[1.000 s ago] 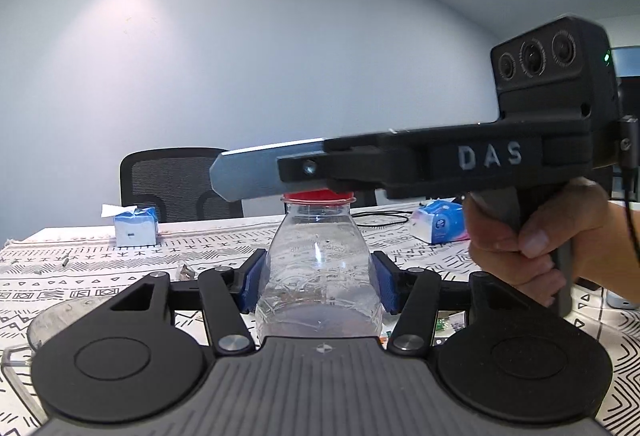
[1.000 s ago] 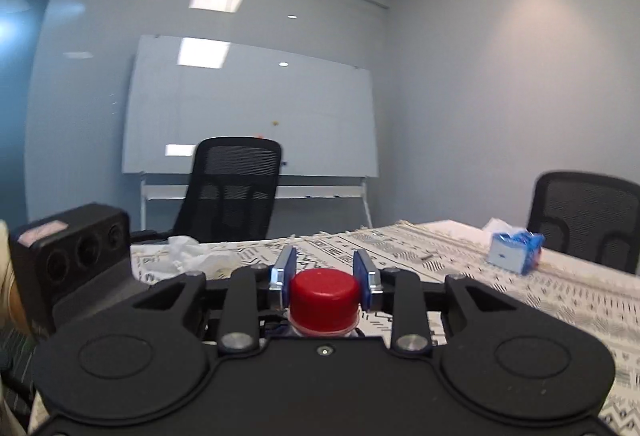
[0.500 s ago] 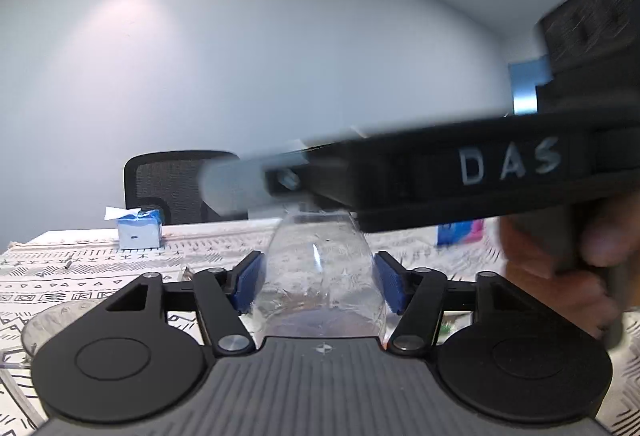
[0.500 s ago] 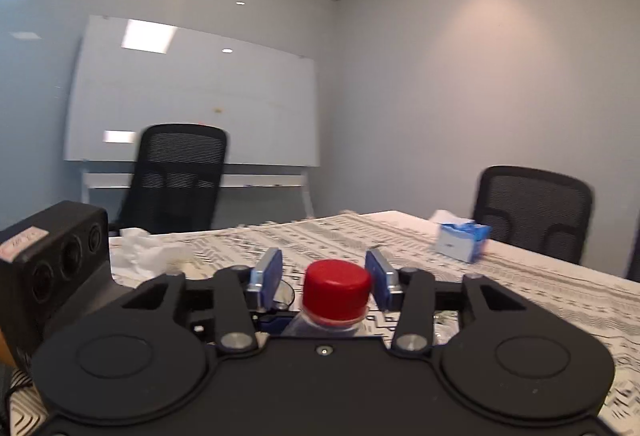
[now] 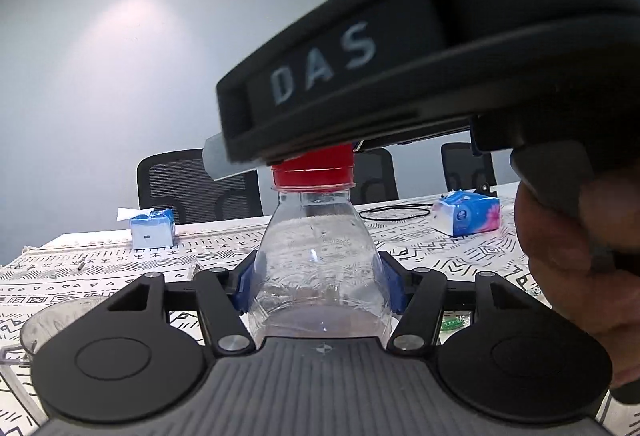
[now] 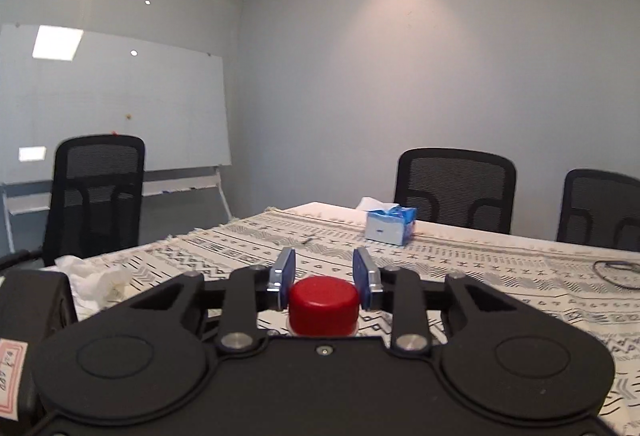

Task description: Unscrew bottle cap and pour

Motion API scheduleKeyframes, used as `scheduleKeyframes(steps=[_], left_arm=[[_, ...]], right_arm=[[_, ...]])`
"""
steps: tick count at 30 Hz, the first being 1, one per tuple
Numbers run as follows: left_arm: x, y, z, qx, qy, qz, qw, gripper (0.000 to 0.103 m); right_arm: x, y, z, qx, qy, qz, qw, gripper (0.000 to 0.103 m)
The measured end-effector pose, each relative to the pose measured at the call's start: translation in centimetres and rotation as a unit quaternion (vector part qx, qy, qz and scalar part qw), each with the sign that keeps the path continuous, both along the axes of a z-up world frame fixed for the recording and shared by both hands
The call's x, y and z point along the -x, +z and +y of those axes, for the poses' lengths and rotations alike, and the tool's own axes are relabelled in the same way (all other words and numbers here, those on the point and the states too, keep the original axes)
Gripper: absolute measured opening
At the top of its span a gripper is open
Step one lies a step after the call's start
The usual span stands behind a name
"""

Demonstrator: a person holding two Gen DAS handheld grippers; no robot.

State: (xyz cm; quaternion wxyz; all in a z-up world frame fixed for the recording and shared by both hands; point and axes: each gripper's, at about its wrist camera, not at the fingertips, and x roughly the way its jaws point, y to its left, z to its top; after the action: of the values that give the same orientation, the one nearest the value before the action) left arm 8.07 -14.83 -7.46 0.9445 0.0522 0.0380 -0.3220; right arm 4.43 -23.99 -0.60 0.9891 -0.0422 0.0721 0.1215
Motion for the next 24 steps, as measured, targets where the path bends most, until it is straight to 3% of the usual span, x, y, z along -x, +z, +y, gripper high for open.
scheduleKeyframes(steps=[5,11,17,24], left_arm=[[-0.2,0.1,0.3,0.007,-0.006,0.009,0.9999,0.055],[-1.2,0.1,1.0,0.019,-0.019,0.027,0.9993,0.054],[-0.8,0.0,1.4,0.020,-0.030,0.034,0.9988,0.054],[-0.6,-0.3,1.5,0.021,-0.039,0.037,0.9984,0.054]], right_arm=[[-0.2,-0.3,0.6,0.014,0.007,-0.005,1.000,0.032],[-1.6,-0.4,-0.8,0.036,0.082,-0.009,0.996,0.032],[-4.0,0.0,-3.8,0.027,0.215,-0.002,0.976,0.033],[-5.0,0.1,-5.5,0.024,0.298,-0.011,0.954,0.033]])
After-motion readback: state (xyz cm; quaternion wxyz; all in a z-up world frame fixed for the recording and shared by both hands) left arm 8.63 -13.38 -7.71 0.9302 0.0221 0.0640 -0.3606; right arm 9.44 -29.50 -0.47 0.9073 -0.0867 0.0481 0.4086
